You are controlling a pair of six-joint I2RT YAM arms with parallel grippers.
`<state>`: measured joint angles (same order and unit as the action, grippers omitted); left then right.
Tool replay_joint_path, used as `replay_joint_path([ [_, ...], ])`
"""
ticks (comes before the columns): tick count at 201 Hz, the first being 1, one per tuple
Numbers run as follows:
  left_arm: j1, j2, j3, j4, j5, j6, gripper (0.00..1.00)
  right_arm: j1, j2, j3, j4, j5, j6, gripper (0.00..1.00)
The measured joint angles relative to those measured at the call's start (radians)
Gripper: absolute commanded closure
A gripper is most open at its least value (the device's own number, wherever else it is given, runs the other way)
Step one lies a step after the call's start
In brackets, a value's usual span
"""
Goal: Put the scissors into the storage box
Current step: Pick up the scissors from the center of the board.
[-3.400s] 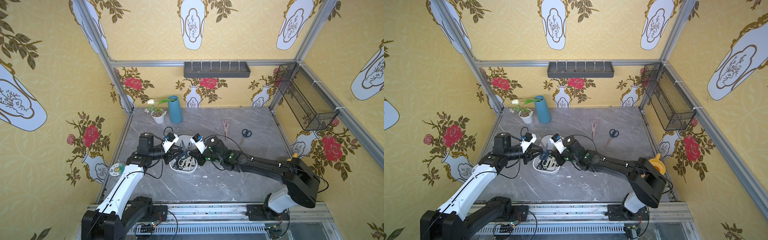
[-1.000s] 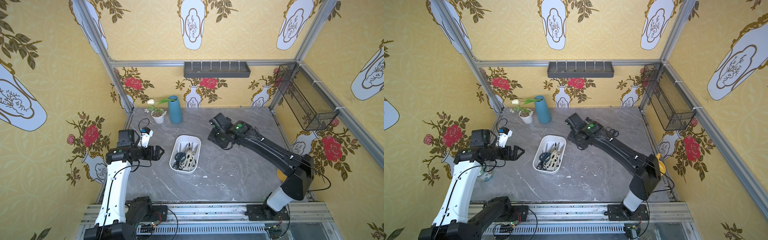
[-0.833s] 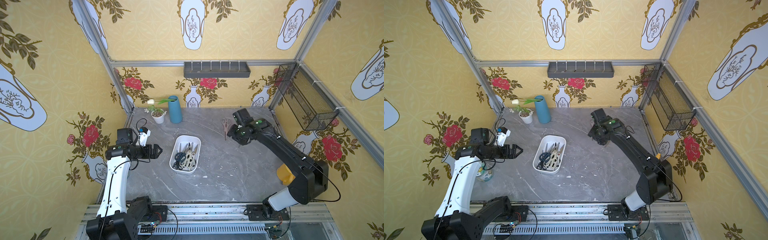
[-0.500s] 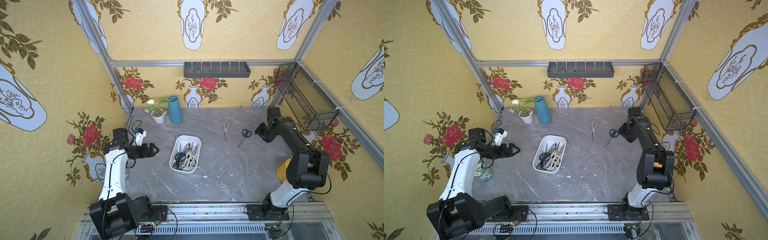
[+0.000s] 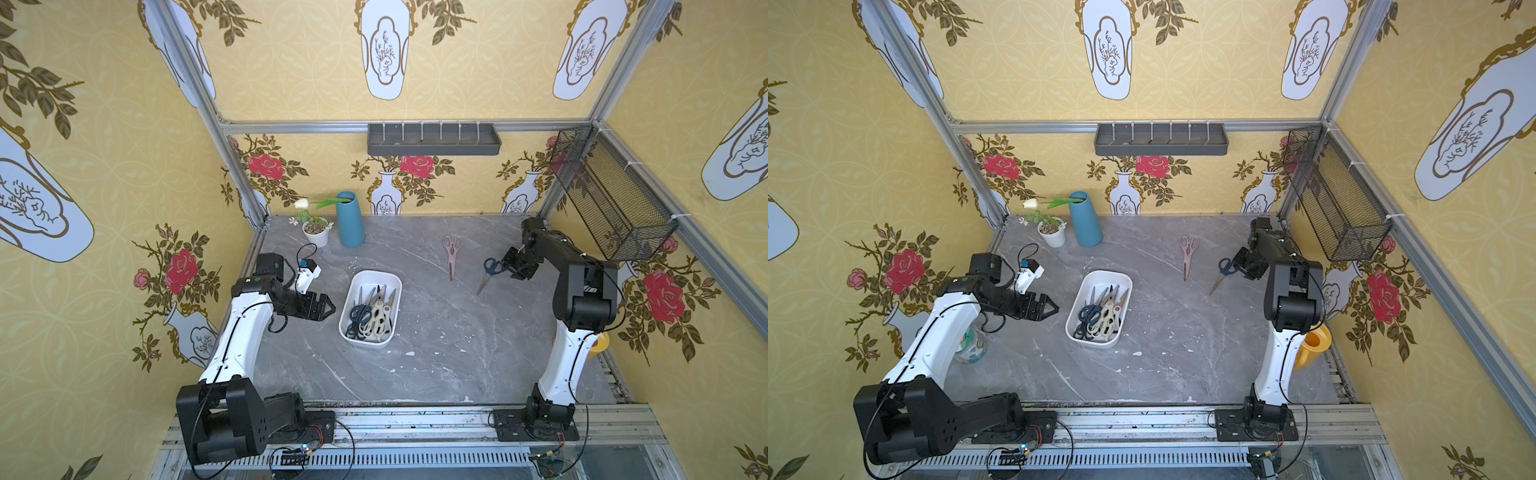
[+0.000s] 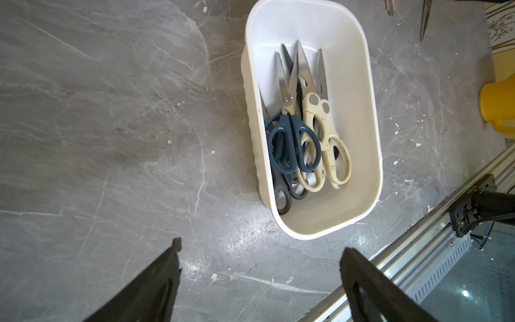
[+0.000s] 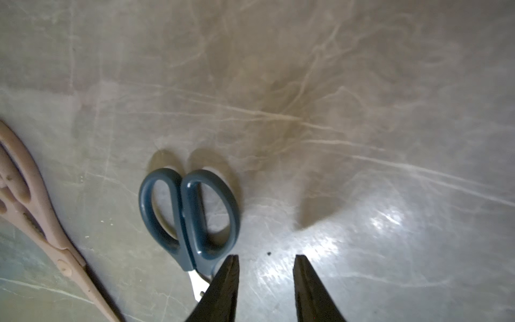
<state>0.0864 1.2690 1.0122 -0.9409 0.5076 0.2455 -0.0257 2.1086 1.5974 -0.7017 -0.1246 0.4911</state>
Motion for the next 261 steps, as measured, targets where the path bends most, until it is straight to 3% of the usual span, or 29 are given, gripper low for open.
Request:
replay_joint_path([
  [116,-0.002,0.124,0.069,0.006,-0.036,0.013,0.08,0.01,0.148,0.154,-0.01,-0.004,-0.077,0.75],
  [150,-0.002,0.122,0.069,0.007,-0.037,0.018,0.08,0.055,0.204,0.232,-0.05,0.068,-0.131,0.82],
  [179,-0.002,0.107,0.066,0.01,-0.039,0.031,0.08,0.126,0.243,0.285,-0.086,0.201,-0.181,0.96],
  [213,-0.003,0.053,0.051,0.031,-0.048,0.085,0.08,0.174,0.198,0.238,-0.071,0.265,-0.209,1.0],
  [261,-0.005,-0.07,0.006,0.111,-0.006,0.268,0.11,0.288,0.051,0.132,-0.181,0.158,-0.291,1.0],
])
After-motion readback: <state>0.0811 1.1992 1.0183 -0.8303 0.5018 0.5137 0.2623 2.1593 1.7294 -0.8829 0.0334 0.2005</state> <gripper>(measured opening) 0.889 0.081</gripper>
